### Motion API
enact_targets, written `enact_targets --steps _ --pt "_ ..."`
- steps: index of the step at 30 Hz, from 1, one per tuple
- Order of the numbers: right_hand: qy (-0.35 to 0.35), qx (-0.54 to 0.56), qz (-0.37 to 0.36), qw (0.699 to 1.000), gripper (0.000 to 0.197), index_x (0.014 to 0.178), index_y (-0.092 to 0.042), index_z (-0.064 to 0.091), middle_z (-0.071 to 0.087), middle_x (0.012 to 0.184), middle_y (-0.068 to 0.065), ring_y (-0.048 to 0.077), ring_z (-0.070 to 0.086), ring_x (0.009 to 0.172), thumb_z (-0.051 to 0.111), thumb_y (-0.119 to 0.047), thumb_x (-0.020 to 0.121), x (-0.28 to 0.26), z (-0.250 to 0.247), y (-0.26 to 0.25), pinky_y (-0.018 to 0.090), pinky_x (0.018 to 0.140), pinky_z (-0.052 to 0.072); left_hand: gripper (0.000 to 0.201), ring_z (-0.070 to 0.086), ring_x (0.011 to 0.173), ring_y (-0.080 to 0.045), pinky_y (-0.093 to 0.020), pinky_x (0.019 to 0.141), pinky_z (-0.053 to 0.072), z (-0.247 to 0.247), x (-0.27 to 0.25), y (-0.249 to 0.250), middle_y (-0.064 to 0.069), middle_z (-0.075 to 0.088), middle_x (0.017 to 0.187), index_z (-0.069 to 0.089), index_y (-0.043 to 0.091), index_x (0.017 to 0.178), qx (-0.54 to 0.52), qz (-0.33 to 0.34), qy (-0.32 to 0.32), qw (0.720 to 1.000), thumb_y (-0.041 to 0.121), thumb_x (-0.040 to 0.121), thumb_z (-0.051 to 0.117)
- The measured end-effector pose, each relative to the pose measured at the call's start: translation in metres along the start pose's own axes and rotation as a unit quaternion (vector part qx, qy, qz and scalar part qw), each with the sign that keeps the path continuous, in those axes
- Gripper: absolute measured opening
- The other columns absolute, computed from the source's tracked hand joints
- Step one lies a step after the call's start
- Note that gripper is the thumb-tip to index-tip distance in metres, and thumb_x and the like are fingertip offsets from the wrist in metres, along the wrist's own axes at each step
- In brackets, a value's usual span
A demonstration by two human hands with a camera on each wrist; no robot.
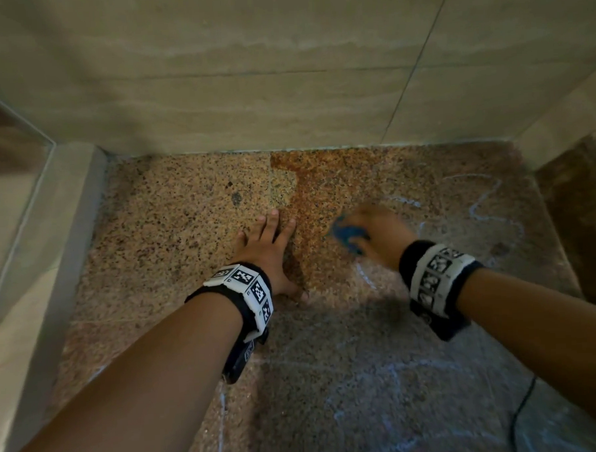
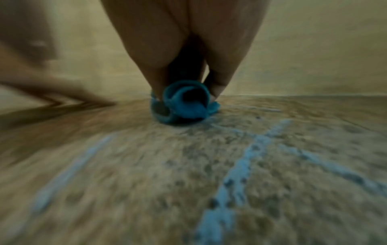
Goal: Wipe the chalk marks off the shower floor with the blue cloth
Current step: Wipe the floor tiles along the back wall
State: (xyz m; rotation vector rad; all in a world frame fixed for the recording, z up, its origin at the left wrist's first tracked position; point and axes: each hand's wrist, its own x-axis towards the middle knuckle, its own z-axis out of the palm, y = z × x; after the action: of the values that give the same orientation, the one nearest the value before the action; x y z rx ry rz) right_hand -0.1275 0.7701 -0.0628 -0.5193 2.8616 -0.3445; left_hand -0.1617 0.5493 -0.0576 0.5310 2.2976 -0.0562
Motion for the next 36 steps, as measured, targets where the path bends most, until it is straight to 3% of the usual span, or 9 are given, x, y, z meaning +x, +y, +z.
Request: enact_targets --steps 3,10,15,20,22,25,29,34,36 --pt "0.067 0.031 0.201 0.977 0.036 0.125 -0.016 0.058 0.049 0.127 0.012 0.033 0.052 0.11 0.056 -0.008 0.09 0.001 -0.002 0.01 0.032 0.091 0.041 0.135 -0.024 0.145 -0.025 -0.053 0.119 -0.003 0.0 0.001 0.0 0.0 -0.035 0.154 -0.025 0.032 0.148 -0.001 0.002 -0.003 1.0 0.073 0.063 0.071" --pt "-0.064 -0.006 -0.129 0.99 0.035 0.123 -0.017 0.058 0.05 0.126 0.008 0.025 0.048 0.112 0.055 -0.01 0.089 -0.011 0.017 -0.041 0.032 0.094 0.039 0.129 -0.023 0.146 -0.025 -0.052 0.119 -0.002 0.002 0.002 -0.002 0.0 -0.034 0.155 -0.023 0.032 0.149 -0.004 0.003 0.007 1.0 0.068 0.069 0.071" --pt "0.05 0.017 0.16 0.986 0.032 0.12 -0.011 0.06 0.05 0.121 0.011 0.028 0.055 0.101 0.054 -0.004 0.089 0.003 0.004 -0.007 0.024 0.079 0.042 0.136 -0.024 0.145 -0.025 -0.053 0.119 -0.002 0.001 0.002 -0.002 0.0 -0.035 0.154 -0.024 0.032 0.149 -0.006 0.009 0.003 1.0 0.073 0.062 0.072" --pt "-0.105 0.014 -0.119 0.987 0.039 0.129 -0.02 0.055 0.047 0.131 0.012 0.033 0.044 0.117 0.046 -0.022 0.09 -0.028 0.025 -0.064 0.04 0.1 0.039 0.132 -0.024 0.145 -0.025 -0.052 0.119 -0.003 0.002 0.002 -0.003 -0.001 -0.035 0.155 -0.024 0.032 0.148 0.001 0.008 0.001 1.0 0.066 0.067 0.074" --pt "-0.13 -0.013 -0.14 0.982 0.039 0.13 -0.02 0.054 0.046 0.133 0.008 0.028 0.042 0.12 0.05 -0.014 0.092 -0.025 0.019 -0.057 0.038 0.101 0.037 0.135 -0.024 0.145 -0.025 -0.052 0.119 -0.002 0.002 0.002 -0.003 -0.001 -0.035 0.154 -0.025 0.031 0.148 0.013 0.006 0.0 1.0 0.068 0.065 0.074" --pt "-0.027 0.101 0.009 0.994 0.025 0.114 -0.012 0.063 0.052 0.115 0.006 0.021 0.052 0.103 0.054 -0.006 0.091 -0.007 0.005 -0.021 0.028 0.085 0.041 0.143 -0.024 0.145 -0.025 -0.053 0.119 -0.002 0.001 0.001 -0.003 0.0 -0.037 0.153 -0.026 0.031 0.148 0.021 0.007 -0.002 1.0 0.076 0.056 0.074" --pt "-0.007 0.044 0.173 0.984 0.037 0.127 -0.018 0.055 0.047 0.127 0.009 0.032 0.048 0.114 0.054 -0.012 0.091 -0.006 -0.001 -0.012 0.032 0.091 0.04 0.142 -0.024 0.145 -0.025 -0.053 0.119 -0.002 0.001 0.001 -0.003 0.0 -0.037 0.154 -0.026 0.032 0.148 0.02 0.005 -0.001 1.0 0.075 0.056 0.074" --pt "-0.115 0.033 -0.06 0.991 0.041 0.133 -0.025 0.049 0.041 0.136 0.005 0.028 0.038 0.124 0.049 -0.021 0.092 -0.027 0.018 -0.066 0.036 0.103 0.034 0.133 -0.023 0.145 -0.025 -0.052 0.119 -0.002 -0.001 0.002 -0.001 -0.001 -0.034 0.155 -0.021 0.031 0.15 -0.004 0.003 0.003 1.0 0.064 0.066 0.076" --pt "-0.09 0.06 -0.047 0.993 0.04 0.13 -0.022 0.053 0.047 0.131 0.006 0.027 0.044 0.121 0.053 -0.017 0.09 -0.022 0.012 -0.049 0.035 0.1 0.037 0.132 -0.022 0.146 -0.024 -0.05 0.119 -0.004 -0.004 0.001 -0.001 0.0 -0.032 0.156 -0.016 0.03 0.152 -0.021 0.013 0.007 1.0 0.062 0.065 0.078"
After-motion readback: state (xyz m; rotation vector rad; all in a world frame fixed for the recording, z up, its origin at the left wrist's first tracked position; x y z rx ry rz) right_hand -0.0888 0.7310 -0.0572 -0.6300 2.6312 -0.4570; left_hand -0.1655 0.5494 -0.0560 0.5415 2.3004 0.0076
